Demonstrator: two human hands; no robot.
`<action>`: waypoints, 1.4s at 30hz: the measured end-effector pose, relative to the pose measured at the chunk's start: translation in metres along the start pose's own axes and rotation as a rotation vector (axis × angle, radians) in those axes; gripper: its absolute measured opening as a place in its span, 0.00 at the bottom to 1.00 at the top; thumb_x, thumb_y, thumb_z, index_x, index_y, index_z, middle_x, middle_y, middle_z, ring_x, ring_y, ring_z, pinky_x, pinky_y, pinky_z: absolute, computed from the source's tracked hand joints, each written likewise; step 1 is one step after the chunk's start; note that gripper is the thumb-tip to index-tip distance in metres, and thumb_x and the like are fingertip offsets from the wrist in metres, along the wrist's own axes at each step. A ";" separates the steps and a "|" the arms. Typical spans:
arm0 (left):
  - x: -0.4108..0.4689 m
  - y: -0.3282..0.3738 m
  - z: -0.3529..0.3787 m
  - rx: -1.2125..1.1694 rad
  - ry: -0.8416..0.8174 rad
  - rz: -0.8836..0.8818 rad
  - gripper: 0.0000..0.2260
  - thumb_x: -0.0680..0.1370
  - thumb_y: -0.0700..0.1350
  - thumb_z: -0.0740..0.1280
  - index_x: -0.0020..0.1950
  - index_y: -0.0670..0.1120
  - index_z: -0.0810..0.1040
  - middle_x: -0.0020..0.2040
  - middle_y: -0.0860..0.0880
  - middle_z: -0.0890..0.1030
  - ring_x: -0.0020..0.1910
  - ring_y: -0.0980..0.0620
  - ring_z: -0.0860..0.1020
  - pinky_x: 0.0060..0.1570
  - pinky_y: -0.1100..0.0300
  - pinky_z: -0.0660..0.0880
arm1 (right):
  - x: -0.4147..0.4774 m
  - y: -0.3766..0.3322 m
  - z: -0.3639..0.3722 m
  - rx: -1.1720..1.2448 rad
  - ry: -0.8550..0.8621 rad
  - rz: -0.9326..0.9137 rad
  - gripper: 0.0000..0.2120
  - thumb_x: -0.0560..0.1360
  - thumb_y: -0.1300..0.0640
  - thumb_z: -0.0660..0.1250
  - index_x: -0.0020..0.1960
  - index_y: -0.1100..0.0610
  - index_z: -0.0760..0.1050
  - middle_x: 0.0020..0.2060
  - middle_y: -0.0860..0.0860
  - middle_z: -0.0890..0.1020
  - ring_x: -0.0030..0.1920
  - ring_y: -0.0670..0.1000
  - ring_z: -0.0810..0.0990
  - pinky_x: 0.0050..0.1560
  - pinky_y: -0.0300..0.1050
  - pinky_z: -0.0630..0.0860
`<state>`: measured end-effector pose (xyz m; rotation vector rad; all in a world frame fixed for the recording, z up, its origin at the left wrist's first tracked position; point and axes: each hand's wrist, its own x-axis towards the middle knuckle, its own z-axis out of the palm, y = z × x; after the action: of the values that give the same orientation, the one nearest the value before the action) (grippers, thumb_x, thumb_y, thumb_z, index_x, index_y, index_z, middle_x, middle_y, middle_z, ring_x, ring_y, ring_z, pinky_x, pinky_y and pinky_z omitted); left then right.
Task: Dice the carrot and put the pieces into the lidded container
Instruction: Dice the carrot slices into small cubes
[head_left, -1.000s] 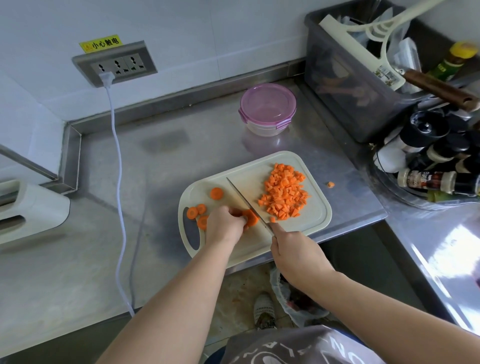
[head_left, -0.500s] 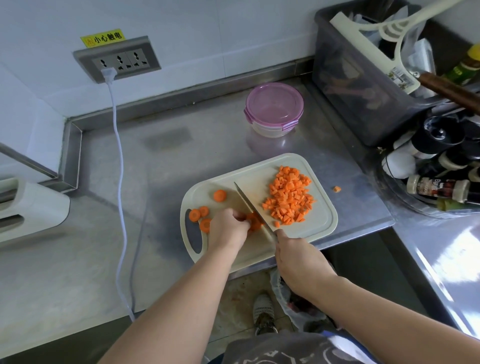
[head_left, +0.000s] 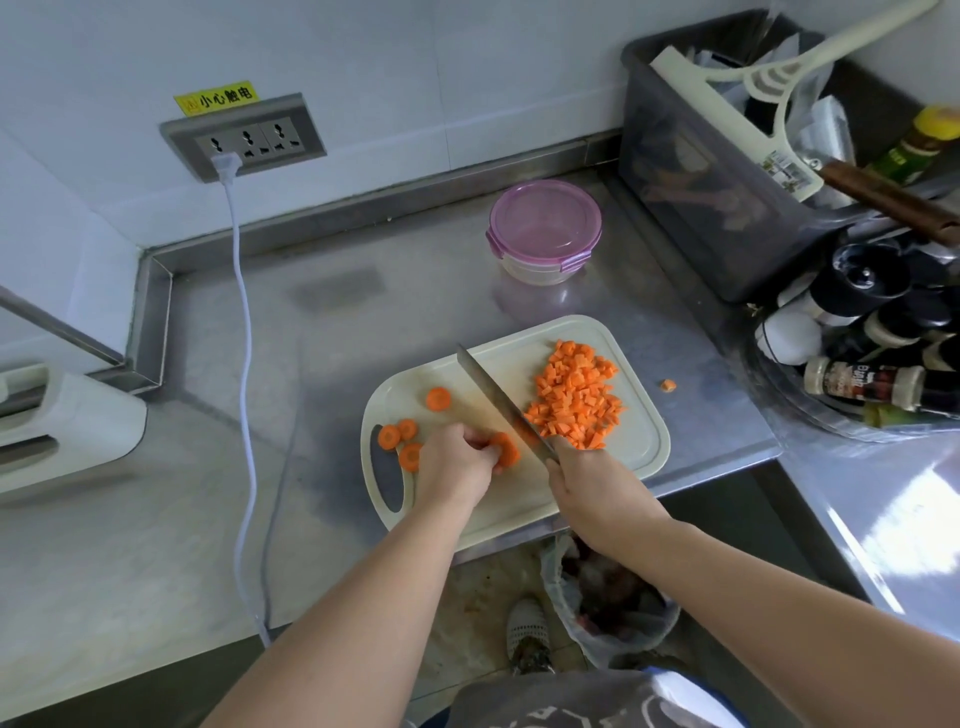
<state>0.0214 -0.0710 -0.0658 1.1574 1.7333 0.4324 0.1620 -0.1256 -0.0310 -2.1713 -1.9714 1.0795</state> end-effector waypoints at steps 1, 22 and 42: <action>0.000 0.000 0.000 -0.001 -0.007 0.002 0.06 0.75 0.41 0.69 0.40 0.51 0.76 0.37 0.51 0.83 0.42 0.50 0.83 0.49 0.50 0.80 | -0.001 0.002 -0.002 0.007 0.017 -0.013 0.11 0.82 0.57 0.51 0.60 0.57 0.68 0.43 0.57 0.79 0.43 0.59 0.78 0.45 0.56 0.77; 0.015 0.048 -0.018 1.383 -0.344 0.756 0.16 0.73 0.46 0.68 0.60 0.48 0.73 0.58 0.47 0.72 0.59 0.45 0.72 0.51 0.51 0.72 | -0.008 0.029 -0.024 0.057 0.172 -0.044 0.08 0.83 0.53 0.52 0.51 0.54 0.68 0.33 0.55 0.76 0.31 0.57 0.76 0.34 0.56 0.74; 0.002 0.029 -0.019 0.818 -0.083 0.067 0.08 0.77 0.45 0.62 0.47 0.41 0.75 0.37 0.46 0.75 0.42 0.43 0.78 0.39 0.56 0.71 | -0.010 0.011 0.003 0.128 0.050 -0.050 0.06 0.82 0.55 0.52 0.49 0.54 0.65 0.41 0.54 0.75 0.41 0.56 0.74 0.44 0.53 0.74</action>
<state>0.0201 -0.0515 -0.0372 1.7679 1.8465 -0.3320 0.1702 -0.1383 -0.0331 -2.0530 -1.8701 1.1004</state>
